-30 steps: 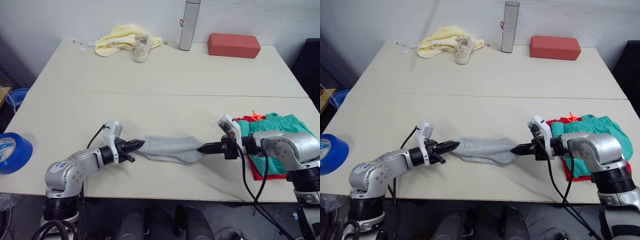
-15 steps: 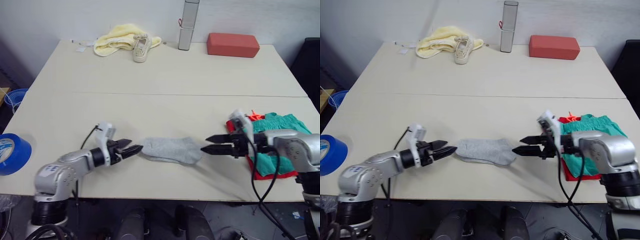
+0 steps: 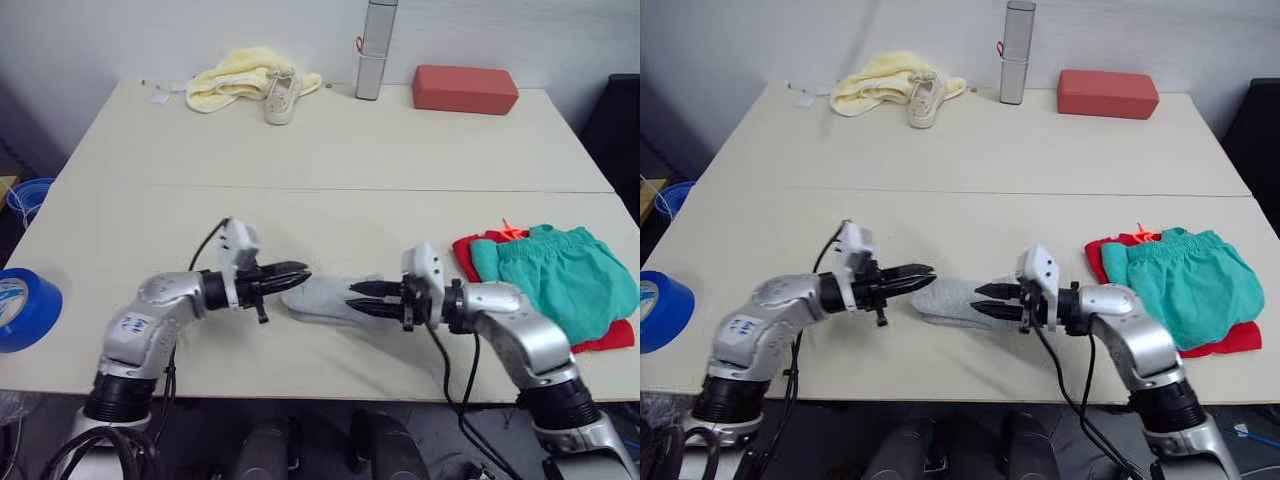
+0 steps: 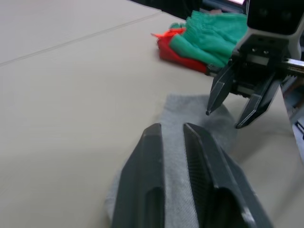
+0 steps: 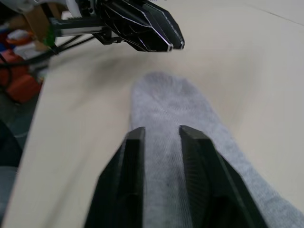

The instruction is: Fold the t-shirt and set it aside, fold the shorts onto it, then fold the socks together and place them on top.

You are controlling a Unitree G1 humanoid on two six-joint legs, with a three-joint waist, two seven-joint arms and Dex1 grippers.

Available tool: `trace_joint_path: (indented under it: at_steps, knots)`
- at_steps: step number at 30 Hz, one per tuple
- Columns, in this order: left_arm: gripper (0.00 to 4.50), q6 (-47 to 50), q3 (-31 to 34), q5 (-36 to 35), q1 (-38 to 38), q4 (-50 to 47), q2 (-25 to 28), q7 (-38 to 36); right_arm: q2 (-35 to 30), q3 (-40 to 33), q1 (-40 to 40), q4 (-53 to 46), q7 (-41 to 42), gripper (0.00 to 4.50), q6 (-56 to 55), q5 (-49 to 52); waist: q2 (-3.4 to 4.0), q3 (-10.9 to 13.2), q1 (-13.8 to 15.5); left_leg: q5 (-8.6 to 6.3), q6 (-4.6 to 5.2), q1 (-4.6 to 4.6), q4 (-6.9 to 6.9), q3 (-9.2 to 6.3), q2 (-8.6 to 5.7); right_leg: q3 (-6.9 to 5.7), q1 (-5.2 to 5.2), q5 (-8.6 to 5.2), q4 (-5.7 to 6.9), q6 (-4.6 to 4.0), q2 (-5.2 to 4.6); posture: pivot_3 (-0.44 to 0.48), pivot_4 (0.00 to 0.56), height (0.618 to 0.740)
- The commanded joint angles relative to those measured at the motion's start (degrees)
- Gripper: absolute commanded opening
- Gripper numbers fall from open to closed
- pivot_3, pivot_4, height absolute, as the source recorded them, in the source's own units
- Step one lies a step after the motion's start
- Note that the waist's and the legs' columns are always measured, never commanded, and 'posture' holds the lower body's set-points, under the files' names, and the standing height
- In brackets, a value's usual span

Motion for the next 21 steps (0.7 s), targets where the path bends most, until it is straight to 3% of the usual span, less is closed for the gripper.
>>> trace_joint_path:
  at_steps: [1,7,15,19,21]
  knots:
    - [0.0,-2.6,-4.3,4.4,0.3,1.1,-1.6,1.5,0.0,1.6,1.4,2.5,-0.5,0.04,-7.4,-4.7,0.0,0.0,-0.1,0.01,0.0,-0.01,0.0,-0.02,0.02,0.01,0.0,0.0,0.01,-0.01,0.0,0.0,0.15,0.74]
    - [0.0,-1.7,-6.5,9.4,2.9,3.2,-1.8,5.8,-1.6,-0.4,3.6,4.6,-0.2,0.04,-9.2,-5.6,0.0,0.0,-0.4,0.03,0.05,0.02,0.0,-0.07,0.06,0.02,0.0,-0.02,0.03,-0.03,-0.01,0.0,0.15,0.74]
    - [0.0,-3.3,-5.1,10.4,6.9,3.6,1.2,5.3,-4.8,-8.6,8.1,5.3,-2.5,0.04,-7.0,-3.0,0.06,0.0,-1.0,-0.17,-0.28,0.22,-0.01,-0.21,0.09,0.0,0.19,-0.04,0.02,-0.07,-0.09,0.0,0.15,0.74]
    - [0.0,-12.3,0.5,4.2,7.1,1.9,-2.2,1.5,-4.3,-20.6,11.4,-1.7,-5.8,0.04,5.6,12.4,0.15,0.0,-0.9,-0.23,-0.27,0.34,-0.02,-0.26,0.1,-0.03,0.33,-0.05,-0.04,-0.09,-0.11,0.0,0.15,0.74]
    - [0.0,-14.1,1.4,3.0,6.8,1.7,-2.7,-0.5,-5.0,-24.3,13.0,-6.0,-7.7,0.4,12.3,18.8,0.18,0.0,-0.9,-0.24,-0.25,0.28,-0.02,-0.28,0.11,-0.03,0.29,-0.05,-0.04,-0.1,-0.15,0.0,0.15,0.74]
